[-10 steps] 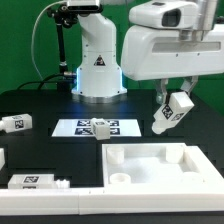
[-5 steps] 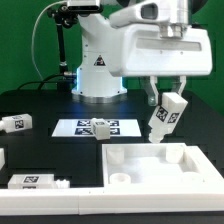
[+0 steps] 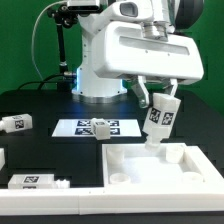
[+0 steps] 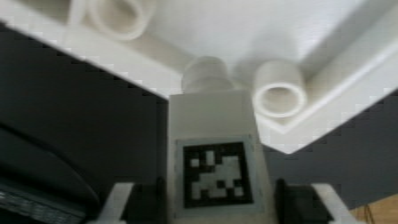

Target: Assemble one leg

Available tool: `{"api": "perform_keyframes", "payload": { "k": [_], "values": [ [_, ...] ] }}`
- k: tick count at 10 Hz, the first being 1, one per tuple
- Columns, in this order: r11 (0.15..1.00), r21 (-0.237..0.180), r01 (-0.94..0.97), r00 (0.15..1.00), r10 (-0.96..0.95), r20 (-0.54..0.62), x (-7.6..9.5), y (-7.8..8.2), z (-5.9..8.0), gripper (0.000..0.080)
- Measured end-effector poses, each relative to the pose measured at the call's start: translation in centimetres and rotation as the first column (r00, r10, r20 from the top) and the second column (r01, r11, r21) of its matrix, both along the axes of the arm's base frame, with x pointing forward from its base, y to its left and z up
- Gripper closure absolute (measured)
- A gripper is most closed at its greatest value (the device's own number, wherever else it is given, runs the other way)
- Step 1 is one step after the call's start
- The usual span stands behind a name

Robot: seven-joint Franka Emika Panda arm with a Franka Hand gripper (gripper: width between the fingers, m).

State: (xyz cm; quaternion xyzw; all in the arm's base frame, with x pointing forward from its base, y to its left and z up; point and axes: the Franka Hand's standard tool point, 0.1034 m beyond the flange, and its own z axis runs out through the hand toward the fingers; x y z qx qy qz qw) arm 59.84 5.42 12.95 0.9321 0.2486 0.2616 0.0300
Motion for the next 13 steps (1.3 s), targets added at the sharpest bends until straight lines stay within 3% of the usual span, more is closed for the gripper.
{"api": "perform_keyframes", "payload": {
  "k": [4,6,11,13],
  "values": [
    [1.0,0.021,-0.002,0.998,0.004,-0.069,0.3,0.3,0.0,0.0511],
    [0.999,0.052,-0.004,0.997,0.007,-0.072,0.5,2.1,-0.1,0.0511],
    [0.998,0.056,0.0,0.997,0.005,-0.079,0.4,2.3,-0.2,0.0511],
    [0.998,0.063,-0.008,0.997,0.013,-0.074,0.1,3.1,-1.2,0.0511]
  ]
}}
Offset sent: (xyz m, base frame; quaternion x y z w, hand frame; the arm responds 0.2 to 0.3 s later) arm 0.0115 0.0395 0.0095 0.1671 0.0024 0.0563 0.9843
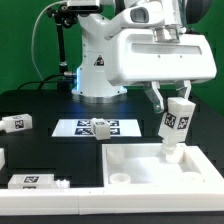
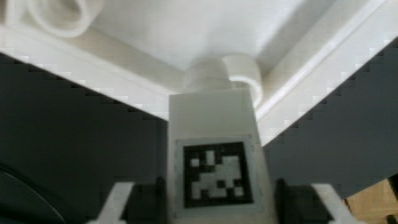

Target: Assemble one leg

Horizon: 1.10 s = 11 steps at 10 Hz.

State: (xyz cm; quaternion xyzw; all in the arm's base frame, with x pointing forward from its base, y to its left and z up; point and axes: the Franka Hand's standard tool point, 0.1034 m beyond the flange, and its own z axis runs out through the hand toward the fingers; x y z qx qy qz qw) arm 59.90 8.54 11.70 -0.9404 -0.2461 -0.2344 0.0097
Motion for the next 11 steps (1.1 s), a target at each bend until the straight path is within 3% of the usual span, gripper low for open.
{"api": "perform_keyframes", "payload": {
  "k": [3,6,11],
  "values": [
    [1.0,0.015,0.003,1.0,-0.003,0.0,0.9,0.9,-0.9,0.0511],
    [1.0,0.027,0.001,1.0,-0.001,0.008,2.1,1.6,-0.6,0.0511],
    [0.999,0.032,0.001,1.0,-0.001,-0.001,2.2,1.9,-2.0,0.0511]
  ]
}}
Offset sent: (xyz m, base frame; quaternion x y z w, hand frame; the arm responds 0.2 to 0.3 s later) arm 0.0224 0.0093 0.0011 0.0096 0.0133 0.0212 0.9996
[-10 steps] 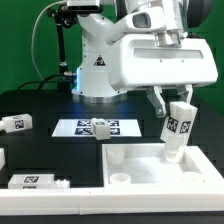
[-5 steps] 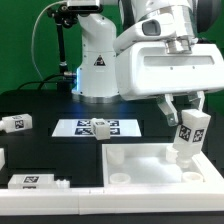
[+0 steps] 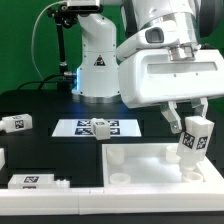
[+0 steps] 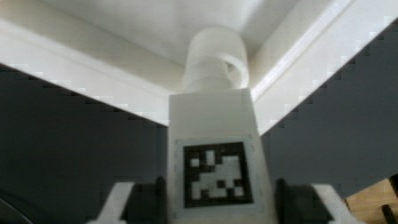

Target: Assemble one leg

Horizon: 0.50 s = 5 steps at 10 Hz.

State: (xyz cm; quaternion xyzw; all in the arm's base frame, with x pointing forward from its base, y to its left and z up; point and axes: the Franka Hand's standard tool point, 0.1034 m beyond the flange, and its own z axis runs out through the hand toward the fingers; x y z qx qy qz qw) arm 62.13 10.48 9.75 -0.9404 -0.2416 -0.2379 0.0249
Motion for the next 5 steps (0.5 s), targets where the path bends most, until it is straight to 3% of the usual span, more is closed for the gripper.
{"api": "perform_keyframes", "payload": {
  "k": [5],
  "values": [
    [1.0,0.011,0.016,1.0,-0.016,0.021,0.3,0.47,-0.13,0.0511]
  ]
}}
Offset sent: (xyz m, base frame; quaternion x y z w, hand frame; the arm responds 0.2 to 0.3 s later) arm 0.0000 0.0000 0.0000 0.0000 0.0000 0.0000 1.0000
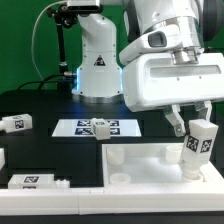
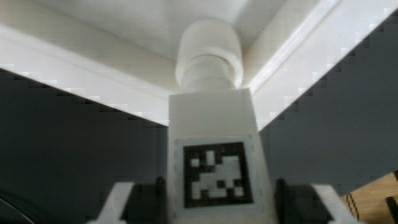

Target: Assemble one leg

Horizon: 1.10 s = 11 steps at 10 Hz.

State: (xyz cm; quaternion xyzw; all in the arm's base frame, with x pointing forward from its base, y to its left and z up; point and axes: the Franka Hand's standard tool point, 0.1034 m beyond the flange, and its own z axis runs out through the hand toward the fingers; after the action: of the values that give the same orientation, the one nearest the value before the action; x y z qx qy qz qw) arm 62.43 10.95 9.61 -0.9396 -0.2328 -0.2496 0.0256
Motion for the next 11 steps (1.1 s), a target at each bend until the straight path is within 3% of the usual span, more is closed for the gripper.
{"api": "perform_keyframes", "payload": {
  "k": [11],
  "values": [
    [1.0,0.002,0.018,1.0,-0.018,-0.009,-0.2,-1.0,-1.7,0.0511]
  ]
}}
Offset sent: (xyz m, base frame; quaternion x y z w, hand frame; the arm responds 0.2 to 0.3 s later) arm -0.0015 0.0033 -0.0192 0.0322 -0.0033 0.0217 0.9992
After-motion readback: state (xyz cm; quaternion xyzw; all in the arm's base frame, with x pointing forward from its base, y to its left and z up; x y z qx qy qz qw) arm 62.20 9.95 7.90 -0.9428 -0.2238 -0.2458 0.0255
